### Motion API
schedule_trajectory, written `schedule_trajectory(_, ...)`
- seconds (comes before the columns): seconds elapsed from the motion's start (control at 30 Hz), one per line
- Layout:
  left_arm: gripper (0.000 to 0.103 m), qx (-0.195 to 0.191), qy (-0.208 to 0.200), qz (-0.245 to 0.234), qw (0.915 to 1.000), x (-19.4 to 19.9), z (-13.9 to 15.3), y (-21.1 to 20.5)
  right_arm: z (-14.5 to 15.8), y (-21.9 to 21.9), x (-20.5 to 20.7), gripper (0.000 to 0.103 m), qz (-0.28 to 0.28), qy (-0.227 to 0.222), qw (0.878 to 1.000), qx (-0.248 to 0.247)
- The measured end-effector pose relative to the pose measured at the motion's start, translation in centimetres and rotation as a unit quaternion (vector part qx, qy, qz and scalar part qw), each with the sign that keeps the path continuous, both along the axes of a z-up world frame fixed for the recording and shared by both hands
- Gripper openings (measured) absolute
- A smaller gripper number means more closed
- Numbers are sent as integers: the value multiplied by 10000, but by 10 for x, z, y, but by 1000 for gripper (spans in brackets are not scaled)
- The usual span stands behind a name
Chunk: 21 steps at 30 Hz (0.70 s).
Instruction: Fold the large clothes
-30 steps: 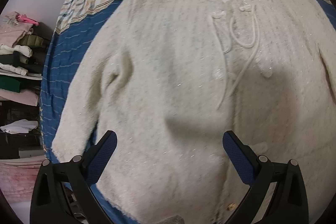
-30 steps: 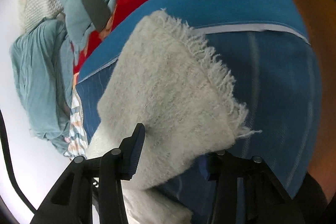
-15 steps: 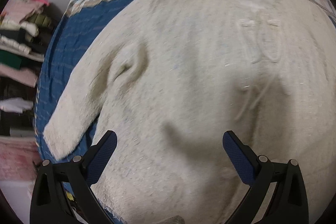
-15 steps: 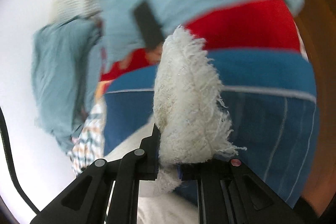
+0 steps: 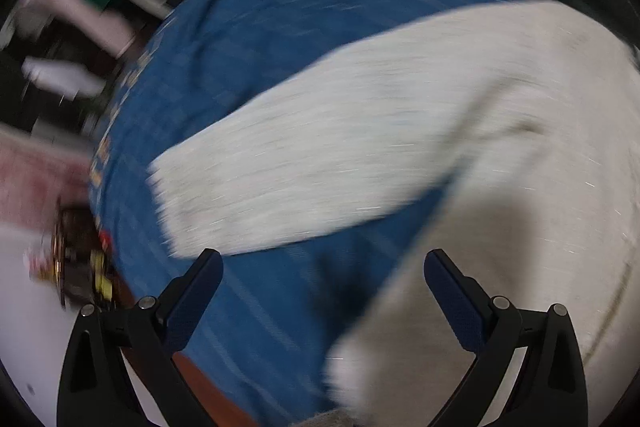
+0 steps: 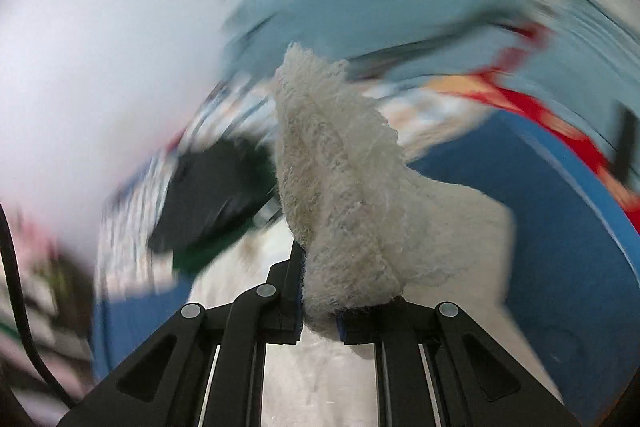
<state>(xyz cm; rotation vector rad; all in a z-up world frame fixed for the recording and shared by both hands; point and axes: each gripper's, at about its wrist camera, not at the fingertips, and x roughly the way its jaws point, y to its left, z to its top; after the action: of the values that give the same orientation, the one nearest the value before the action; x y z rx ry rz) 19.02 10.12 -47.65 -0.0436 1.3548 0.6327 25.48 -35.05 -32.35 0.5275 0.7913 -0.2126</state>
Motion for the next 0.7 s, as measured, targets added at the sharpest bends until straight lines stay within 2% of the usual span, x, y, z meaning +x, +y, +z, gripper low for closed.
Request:
schedule_trajectory(0.03, 103, -15, 27, 189, 9998, -8, -2, 15, -15, 38, 16, 12, 471, 134, 9986, -219)
schedule_trajectory(0.1, 103, -53, 72, 532, 9985, -25, -7, 41, -53, 111, 50, 12, 1350, 514, 9879, -572)
schedule_trajectory(0.17, 103, -135, 112, 828, 9964, -43, -14, 65, -96, 179, 69, 12, 2138, 908, 9677, -980)
schedule_trajectory(0.2, 103, -167, 138, 956, 9952, -52, -18, 75, -125, 215, 76, 12, 2543, 1196, 9520, -1211)
schedule_trajectory(0.3, 103, -305, 171, 1218, 9919, -70, -27, 99, -189, 270, 67, 13, 3150, 1841, 9148, -1733)
schedule_trajectory(0.33, 103, -384, 146, 1296, 9907, -74, -30, 105, -204, 280, 67, 18, 3299, 2093, 9012, -1877)
schedule_trajectory(0.37, 103, -495, 103, 1379, 9891, -78, -32, 114, -209, 284, 66, 21, 3366, 2204, 8960, -1878)
schedule_trajectory(0.4, 103, -626, 53, 1480, 9870, -80, -34, 120, -209, 283, 64, 25, 3417, 2293, 8953, -1706)
schedule_trajectory(0.47, 102, -1049, -110, 1674, 9802, -81, -42, 130, -192, 267, 61, 60, 3426, 2322, 9044, -1040)
schedule_trajectory(0.5, 102, -1272, -196, 1780, 9756, -82, -45, 136, -177, 254, 55, 65, 3365, 2255, 9120, -636)
schedule_trajectory(0.57, 102, -1841, -455, 2116, 9588, -83, -56, 150, -154, 227, 43, 65, 3225, 2159, 9214, -193)
schedule_trajectory(0.63, 102, -2351, -741, 2464, 9373, -80, -71, 165, -137, 200, 30, 65, 3019, 2108, 9297, 29)
schedule_trajectory(0.7, 102, -2688, -928, 2780, 9175, -72, -90, 180, -132, 176, 26, 65, 2743, 2228, 9354, 87)
